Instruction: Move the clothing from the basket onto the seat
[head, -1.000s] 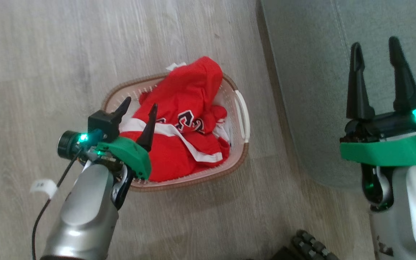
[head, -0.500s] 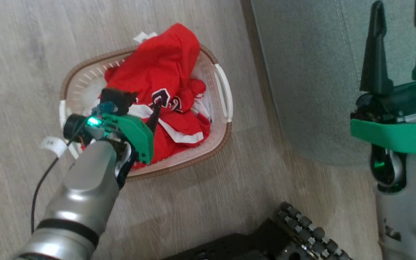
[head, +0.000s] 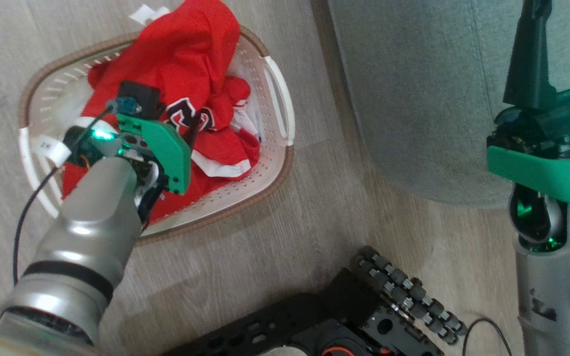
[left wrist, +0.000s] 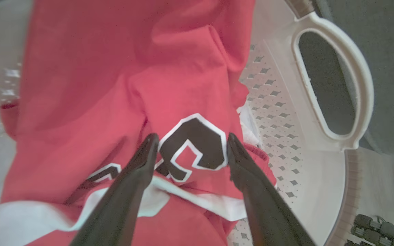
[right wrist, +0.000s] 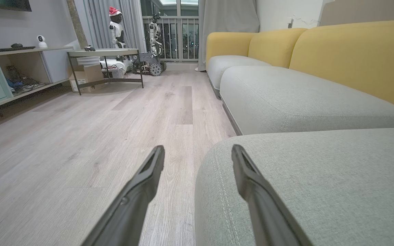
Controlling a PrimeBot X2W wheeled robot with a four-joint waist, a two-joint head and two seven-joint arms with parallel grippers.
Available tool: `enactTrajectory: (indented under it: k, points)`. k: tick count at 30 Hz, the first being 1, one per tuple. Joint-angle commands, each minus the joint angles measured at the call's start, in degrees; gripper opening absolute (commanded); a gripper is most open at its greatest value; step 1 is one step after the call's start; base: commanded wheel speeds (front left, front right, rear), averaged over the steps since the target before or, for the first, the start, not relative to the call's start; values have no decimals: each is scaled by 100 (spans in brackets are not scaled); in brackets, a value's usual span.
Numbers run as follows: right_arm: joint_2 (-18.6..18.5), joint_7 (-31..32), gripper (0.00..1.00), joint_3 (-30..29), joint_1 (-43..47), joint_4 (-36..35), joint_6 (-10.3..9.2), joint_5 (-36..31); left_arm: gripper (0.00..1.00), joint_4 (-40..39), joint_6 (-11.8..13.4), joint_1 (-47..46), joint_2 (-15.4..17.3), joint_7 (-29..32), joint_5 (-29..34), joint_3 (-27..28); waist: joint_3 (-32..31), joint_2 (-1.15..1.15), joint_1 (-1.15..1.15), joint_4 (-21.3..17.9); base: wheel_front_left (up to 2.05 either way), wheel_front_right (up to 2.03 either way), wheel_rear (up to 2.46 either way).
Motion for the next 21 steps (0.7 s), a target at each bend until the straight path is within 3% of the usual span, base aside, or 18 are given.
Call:
enactTrajectory:
  k: [1,14,18,19,20,21]
  points:
    - [36,-51,100,104,53,-233,-1,71,100,-24,-35,-69,108,33,-75,12,134,0,-1,-112,0,0,0]
    - [37,-51,100,268,-25,-263,-1,344,100,686,-35,-659,288,497,-355,-511,439,0,-1,-409,0,0,0]
    - [37,-51,100,273,-29,-231,-1,342,43,798,-35,-717,257,446,-434,-534,404,0,-1,-399,0,0,0]
    - [37,-51,100,274,-32,-227,-1,338,26,812,-35,-723,250,430,-456,-544,392,0,-1,-393,0,0,0]
    - [37,-51,100,276,-37,-222,-1,332,0,813,-35,-726,240,406,-474,-565,378,0,-1,-383,0,0,0]
    - [37,-51,100,275,-44,-217,-1,322,0,801,-35,-719,224,380,-500,-590,358,0,-1,-365,0,0,0]
